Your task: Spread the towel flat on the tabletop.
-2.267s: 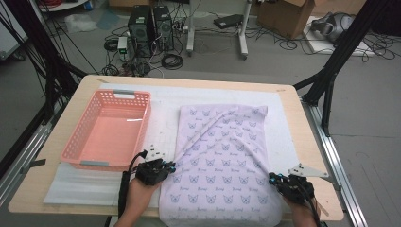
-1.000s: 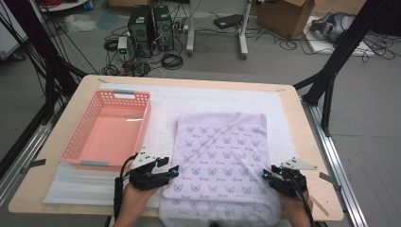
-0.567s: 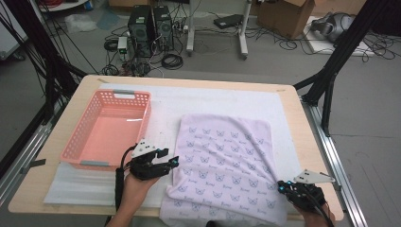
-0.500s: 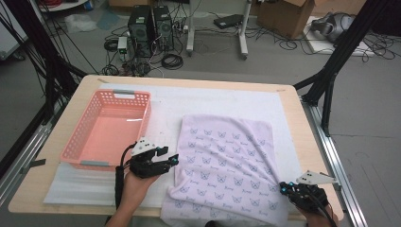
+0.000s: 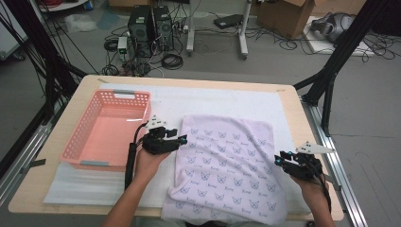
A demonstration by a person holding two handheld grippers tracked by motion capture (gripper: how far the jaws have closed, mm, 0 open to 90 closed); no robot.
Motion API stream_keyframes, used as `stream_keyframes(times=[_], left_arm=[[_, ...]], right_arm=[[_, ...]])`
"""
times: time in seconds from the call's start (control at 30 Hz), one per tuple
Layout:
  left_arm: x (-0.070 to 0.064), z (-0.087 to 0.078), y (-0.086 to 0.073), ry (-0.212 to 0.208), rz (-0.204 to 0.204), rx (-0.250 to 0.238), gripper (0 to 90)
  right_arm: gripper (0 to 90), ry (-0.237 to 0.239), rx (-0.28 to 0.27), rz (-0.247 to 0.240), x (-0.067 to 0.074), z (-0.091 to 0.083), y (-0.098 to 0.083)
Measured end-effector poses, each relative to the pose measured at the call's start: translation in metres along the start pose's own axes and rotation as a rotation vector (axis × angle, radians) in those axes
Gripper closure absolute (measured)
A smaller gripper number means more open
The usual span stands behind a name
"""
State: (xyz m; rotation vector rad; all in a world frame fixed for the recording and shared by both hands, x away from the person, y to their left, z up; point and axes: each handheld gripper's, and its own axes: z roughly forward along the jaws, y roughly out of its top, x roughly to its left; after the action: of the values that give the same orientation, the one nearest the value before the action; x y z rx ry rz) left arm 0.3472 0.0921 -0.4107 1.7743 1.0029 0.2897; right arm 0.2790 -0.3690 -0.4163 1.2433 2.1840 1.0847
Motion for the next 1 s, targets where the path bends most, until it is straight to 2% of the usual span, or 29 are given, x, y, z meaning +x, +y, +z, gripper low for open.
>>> stream_keyframes(times=[0.1,0.17,0.2,0.3,0.4,0.43,0.53,0.6,0.63,0.7,0.9,0.93,1.0], left_arm=[[0.005,0.009,0.006,-0.005,-0.031,-0.011,47.0],[0.009,0.015,0.006,0.013,-0.057,-0.041,47.0],[0.013,0.02,0.007,0.025,-0.075,-0.024,47.1],[0.019,0.028,0.009,0.05,-0.081,0.006,45.9],[0.023,0.033,0.014,0.058,-0.091,-0.012,46.3],[0.025,0.035,0.014,0.059,-0.098,-0.036,46.4],[0.032,0.044,0.018,0.078,-0.097,-0.023,48.0],[0.037,0.05,0.022,0.1,-0.081,-0.026,53.7],[0.038,0.052,0.022,0.106,-0.081,-0.044,55.3],[0.042,0.06,0.024,0.111,-0.087,-0.012,56.8],[0.051,0.086,0.037,0.138,-0.083,0.04,54.7],[0.052,0.089,0.038,0.146,-0.068,0.04,53.1],[0.052,0.099,0.04,0.154,-0.038,0.098,52.0]], right_arm=[[50.3,0.005,-0.032,0.044,-0.005,0.009,0.006],[45.7,0.012,-0.043,0.073,-0.008,0.014,0.007],[44.0,0.013,-0.047,0.083,-0.009,0.017,0.008],[43.1,0.014,-0.042,0.087,-0.011,0.027,0.011],[43.2,0.01,-0.031,0.099,-0.015,0.034,0.014],[43.2,0.007,-0.031,0.098,-0.017,0.036,0.015],[43.3,0.002,-0.026,0.1,-0.021,0.037,0.017],[43.3,0.0,-0.025,0.099,-0.022,0.037,0.017],[43.2,0.0,-0.025,0.101,-0.022,0.037,0.017],[43.0,-0.003,-0.016,0.09,-0.022,0.038,0.017],[43.3,-0.006,0.011,0.09,-0.022,0.041,0.016],[43.3,-0.007,0.016,0.085,-0.021,0.041,0.016],[43.5,-0.007,0.021,0.076,-0.021,0.041,0.016]])
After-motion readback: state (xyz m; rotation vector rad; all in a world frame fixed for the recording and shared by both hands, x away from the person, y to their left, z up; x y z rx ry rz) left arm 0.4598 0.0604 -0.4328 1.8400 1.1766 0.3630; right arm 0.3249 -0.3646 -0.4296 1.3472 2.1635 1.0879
